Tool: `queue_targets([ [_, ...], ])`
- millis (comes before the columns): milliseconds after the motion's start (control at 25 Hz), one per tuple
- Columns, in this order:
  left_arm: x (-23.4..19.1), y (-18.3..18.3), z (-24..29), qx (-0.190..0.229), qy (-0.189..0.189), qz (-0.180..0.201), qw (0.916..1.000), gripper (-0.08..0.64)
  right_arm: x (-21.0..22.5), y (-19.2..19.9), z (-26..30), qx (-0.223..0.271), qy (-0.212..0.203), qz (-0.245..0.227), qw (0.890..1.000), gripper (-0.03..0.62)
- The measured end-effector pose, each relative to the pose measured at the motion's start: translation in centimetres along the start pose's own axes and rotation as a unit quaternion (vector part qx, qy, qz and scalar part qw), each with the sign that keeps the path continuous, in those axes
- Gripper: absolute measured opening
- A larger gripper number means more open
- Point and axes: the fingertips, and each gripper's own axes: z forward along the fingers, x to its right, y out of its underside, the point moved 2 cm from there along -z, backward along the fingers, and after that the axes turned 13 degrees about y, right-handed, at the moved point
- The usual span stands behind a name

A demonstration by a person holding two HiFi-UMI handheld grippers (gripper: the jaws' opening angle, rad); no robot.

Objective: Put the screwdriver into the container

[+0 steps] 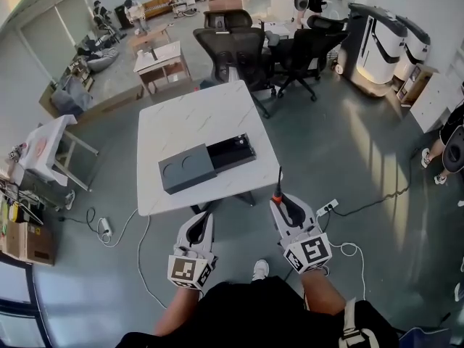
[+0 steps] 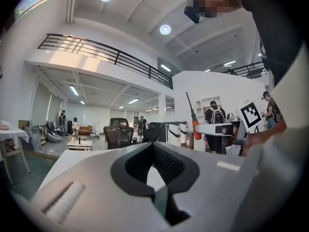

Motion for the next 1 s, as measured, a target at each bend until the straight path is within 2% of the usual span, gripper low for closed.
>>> queue_targets([
  [240, -0.1, 0.0, 0.9, -0.003, -0.004, -0.001, 1.0, 0.009, 0.1, -0.1, 0.9, 0.002, -0.016, -0.002, 1.0, 0.098],
  [520, -2.3, 0.4, 2.4, 0.002, -0.003, -0.007, 1.0, 0.009, 0.3, 0.9, 3.7, -0.016, -0.016, -0.007, 1.0, 0.1],
  [760, -6.5, 0.0, 4.1, 0.019, -0.008, -0.006, 0.9998, 0.009, -1.3, 0.6, 8.4, -0.011, -0.041, -0.026, 0.999, 0.1],
  [1000, -11.8, 0.2, 6.2, 0.015, -0.007, -0.013, 0.9998, 0.009, -0.8, 0.6, 14.2, -0.016, -0.036, -0.031, 0.999, 0.1],
])
